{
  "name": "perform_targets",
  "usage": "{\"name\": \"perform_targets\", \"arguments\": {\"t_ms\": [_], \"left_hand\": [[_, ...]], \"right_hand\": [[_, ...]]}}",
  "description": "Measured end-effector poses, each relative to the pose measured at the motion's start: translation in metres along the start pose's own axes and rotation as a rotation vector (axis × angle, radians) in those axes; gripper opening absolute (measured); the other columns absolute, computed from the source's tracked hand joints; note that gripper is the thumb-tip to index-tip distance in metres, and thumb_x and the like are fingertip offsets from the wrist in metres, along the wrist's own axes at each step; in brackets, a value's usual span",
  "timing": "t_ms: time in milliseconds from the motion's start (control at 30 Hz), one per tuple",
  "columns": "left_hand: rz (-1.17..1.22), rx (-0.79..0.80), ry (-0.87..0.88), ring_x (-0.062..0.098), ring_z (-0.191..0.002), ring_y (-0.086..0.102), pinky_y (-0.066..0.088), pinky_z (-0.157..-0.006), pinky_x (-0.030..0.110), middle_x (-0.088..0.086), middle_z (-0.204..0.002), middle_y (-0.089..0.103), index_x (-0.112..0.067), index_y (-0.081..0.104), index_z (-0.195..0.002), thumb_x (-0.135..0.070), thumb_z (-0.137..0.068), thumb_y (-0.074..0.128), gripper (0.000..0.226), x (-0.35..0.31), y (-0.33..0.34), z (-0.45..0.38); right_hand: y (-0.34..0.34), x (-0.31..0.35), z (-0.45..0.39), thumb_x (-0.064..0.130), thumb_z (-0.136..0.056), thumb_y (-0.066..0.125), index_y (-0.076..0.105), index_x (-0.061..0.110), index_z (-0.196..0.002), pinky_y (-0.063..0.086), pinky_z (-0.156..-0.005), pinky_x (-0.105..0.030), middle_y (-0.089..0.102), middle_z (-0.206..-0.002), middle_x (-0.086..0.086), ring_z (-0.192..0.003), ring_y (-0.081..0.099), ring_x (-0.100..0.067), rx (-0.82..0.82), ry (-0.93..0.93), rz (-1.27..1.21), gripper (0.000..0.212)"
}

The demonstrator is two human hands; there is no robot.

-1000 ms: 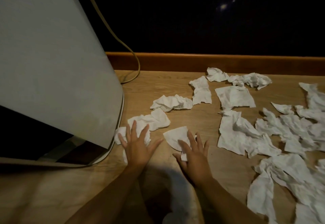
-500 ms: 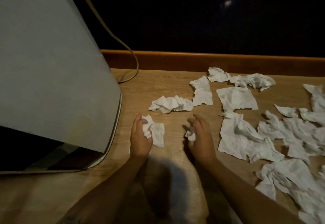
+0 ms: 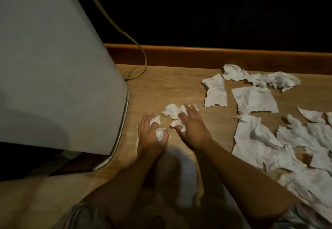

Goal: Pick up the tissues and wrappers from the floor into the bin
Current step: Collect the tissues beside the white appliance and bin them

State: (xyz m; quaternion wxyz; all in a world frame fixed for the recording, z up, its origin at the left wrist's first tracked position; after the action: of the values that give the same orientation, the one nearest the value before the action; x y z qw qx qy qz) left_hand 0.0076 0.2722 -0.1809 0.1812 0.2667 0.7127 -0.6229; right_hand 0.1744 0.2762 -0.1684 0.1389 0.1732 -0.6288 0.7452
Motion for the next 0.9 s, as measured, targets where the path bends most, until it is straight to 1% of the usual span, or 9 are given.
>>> {"name": "perform_targets", "arguments": {"t_ms": [133, 200, 267, 467, 533, 600, 700, 833, 900], "left_hand": [[0.145, 0.059, -0.055, 0.024, -0.136, 0.04, 0.031, -0.115, 0.038, 0.007, -0.138, 0.053, -0.014, 0.056, -0.123, -0.013, -0.08, 0.068, 0.045, 0.001, -0.001, 0.001], [0.144, 0.046, 0.045, 0.026, -0.126, 0.049, 0.036, -0.111, 0.038, 0.008, -0.13, 0.058, -0.011, 0.057, -0.128, -0.006, -0.078, 0.066, 0.051, 0.001, -0.002, 0.001], [0.141, 0.045, 0.108, 0.023, -0.114, 0.054, 0.038, -0.105, 0.027, 0.006, -0.119, 0.063, -0.011, 0.062, -0.124, 0.006, -0.073, 0.068, 0.053, 0.0, -0.002, 0.002], [0.446, -0.018, -0.105, 0.019, -0.087, 0.065, 0.044, -0.081, 0.008, 0.005, -0.094, 0.068, -0.01, 0.076, -0.093, 0.001, -0.081, 0.074, 0.017, -0.067, 0.013, 0.02], [0.554, 0.015, -0.137, 0.015, -0.084, 0.065, 0.046, -0.076, 0.008, 0.004, -0.094, 0.069, -0.01, 0.075, -0.085, -0.008, -0.08, 0.078, 0.007, -0.113, 0.021, 0.02], [0.63, 0.07, -0.155, 0.014, -0.09, 0.065, 0.046, -0.077, 0.007, 0.004, -0.1, 0.069, -0.014, 0.071, -0.086, -0.015, -0.08, 0.078, 0.009, -0.154, 0.026, 0.012], [0.669, 0.125, -0.018, 0.018, -0.096, 0.065, 0.053, -0.084, 0.027, 0.002, -0.101, 0.07, -0.016, 0.069, -0.097, -0.019, -0.084, 0.074, 0.014, -0.227, 0.025, -0.002], [0.654, 0.27, 0.297, -0.002, -0.11, 0.051, 0.043, -0.087, 0.008, -0.016, -0.119, 0.055, -0.022, 0.051, -0.134, -0.021, -0.094, 0.062, 0.041, -0.344, 0.022, 0.003], [0.59, 0.371, 0.443, 0.007, -0.11, 0.058, 0.05, -0.088, 0.019, -0.011, -0.126, 0.057, -0.028, 0.05, -0.135, -0.024, -0.097, 0.058, 0.039, -0.394, 0.029, 0.011]], "right_hand": [[-0.009, -0.018, 0.045, 0.038, -0.09, 0.06, 0.058, 0.013, -0.121, 0.034, -0.104, -0.027, 0.049, -0.132, -0.009, -0.128, 0.039, -0.023, -0.129, -0.006, -0.109, 0.04], [-0.012, -0.028, 0.068, 0.024, -0.082, 0.068, 0.062, 0.011, -0.101, 0.033, -0.086, -0.016, 0.054, -0.111, -0.006, -0.108, 0.049, -0.022, -0.151, -0.01, -0.099, 0.024], [-0.021, -0.04, 0.088, 0.014, -0.075, 0.071, 0.059, 0.011, -0.091, 0.031, -0.076, -0.015, 0.052, -0.099, -0.002, -0.094, 0.051, -0.021, -0.188, 0.021, -0.124, 0.02], [-0.064, -0.076, 0.135, 0.016, -0.083, 0.064, 0.056, 0.022, -0.128, 0.044, -0.096, -0.026, 0.05, -0.128, 0.0, -0.116, 0.049, -0.017, -0.259, 0.187, -0.076, 0.046], [-0.084, -0.088, 0.147, 0.019, -0.082, 0.059, 0.068, 0.019, -0.111, 0.05, -0.089, -0.034, 0.055, -0.127, -0.004, -0.109, 0.056, -0.023, -0.263, 0.196, -0.038, 0.031], [-0.112, -0.1, 0.161, 0.022, -0.08, 0.051, 0.071, 0.011, -0.09, 0.052, -0.073, -0.033, 0.062, -0.112, -0.01, -0.09, 0.063, -0.029, -0.269, 0.188, -0.041, 0.026], [-0.165, -0.123, 0.188, 0.029, -0.08, 0.041, 0.066, 0.009, -0.078, 0.05, -0.064, -0.034, 0.06, -0.089, -0.012, -0.072, 0.061, -0.034, -0.345, 0.188, -0.008, 0.032], [-0.245, -0.163, 0.236, 0.034, -0.086, 0.052, 0.067, 0.009, -0.076, 0.048, -0.063, -0.031, 0.059, -0.082, -0.009, -0.068, 0.059, -0.03, -0.551, 0.253, 0.044, 0.031], [-0.281, -0.18, 0.265, 0.046, -0.091, 0.05, 0.063, 0.008, -0.067, 0.044, -0.06, -0.032, 0.057, -0.073, -0.007, -0.065, 0.056, -0.026, -0.708, 0.319, 0.065, 0.047]]}}
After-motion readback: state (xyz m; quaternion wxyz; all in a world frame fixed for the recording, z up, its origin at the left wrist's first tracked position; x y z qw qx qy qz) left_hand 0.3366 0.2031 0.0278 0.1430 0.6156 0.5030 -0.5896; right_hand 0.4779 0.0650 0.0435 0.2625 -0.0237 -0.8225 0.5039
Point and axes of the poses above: each hand's wrist, its own z-axis away from the middle knuckle, its own y-axis out of the palm, x = y × z, the point moved 6 cm from there along -z, towards the middle knuckle
